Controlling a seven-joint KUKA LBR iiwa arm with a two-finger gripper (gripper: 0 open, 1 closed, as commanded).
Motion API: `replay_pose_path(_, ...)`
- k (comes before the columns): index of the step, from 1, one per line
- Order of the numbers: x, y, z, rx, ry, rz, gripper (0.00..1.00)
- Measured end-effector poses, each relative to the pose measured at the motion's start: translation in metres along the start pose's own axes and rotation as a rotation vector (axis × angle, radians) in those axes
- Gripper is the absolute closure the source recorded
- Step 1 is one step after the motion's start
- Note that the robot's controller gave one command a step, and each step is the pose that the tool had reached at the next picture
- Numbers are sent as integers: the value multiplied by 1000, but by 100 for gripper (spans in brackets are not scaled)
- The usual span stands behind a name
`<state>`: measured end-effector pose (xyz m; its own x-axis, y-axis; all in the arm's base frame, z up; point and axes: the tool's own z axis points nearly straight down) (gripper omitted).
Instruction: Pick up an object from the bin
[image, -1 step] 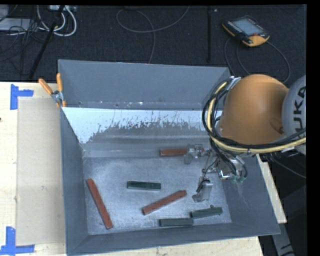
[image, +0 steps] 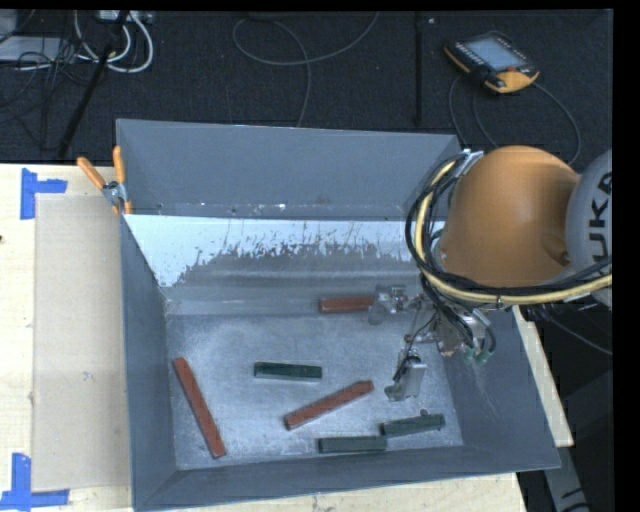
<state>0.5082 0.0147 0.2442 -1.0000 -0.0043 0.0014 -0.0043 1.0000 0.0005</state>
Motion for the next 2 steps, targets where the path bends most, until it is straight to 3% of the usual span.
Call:
replay_pose_path(1, 19, 38, 48, 0, -4, -101, 0)
replay_pose_path(2, 35, 62, 83, 0, 0, -350, 0)
